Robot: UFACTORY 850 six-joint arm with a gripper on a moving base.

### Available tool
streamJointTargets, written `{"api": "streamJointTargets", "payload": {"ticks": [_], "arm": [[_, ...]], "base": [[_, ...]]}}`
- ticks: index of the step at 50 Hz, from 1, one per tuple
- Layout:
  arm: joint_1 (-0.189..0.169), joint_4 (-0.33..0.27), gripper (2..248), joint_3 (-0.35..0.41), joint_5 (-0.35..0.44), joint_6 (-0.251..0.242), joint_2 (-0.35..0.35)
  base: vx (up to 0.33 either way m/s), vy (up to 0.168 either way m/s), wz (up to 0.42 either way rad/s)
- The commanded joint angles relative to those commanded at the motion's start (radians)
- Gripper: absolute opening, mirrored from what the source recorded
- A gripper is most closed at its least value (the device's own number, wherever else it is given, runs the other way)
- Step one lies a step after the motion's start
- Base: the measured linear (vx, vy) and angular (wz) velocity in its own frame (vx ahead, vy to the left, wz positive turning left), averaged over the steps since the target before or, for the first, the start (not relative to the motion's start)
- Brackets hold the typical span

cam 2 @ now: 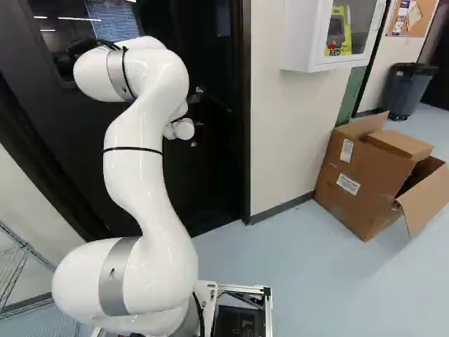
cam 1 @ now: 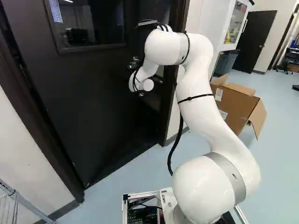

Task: Open the door and move inside

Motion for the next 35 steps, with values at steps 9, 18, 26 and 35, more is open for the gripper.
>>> {"api": "streamJointTargets", "payload": {"ticks": [9, 18, 26, 35], "arm": [[-0.002, 0.000, 247, 0.059, 0.000, 0.000, 0.043], [-0.004, 0.007, 247, 0.120, 0.000, 0.000, 0.086], [-0.005, 0.035, 247, 0.172, 0.000, 0.000, 0.125], [-0.005, 0.075, 247, 0.229, 0.000, 0.000, 0.167]], "base": [[0.000, 0.000, 0.000], [0.000, 0.000, 0.000], [0.000, 0.000, 0.000], [0.000, 0.000, 0.000]]}}
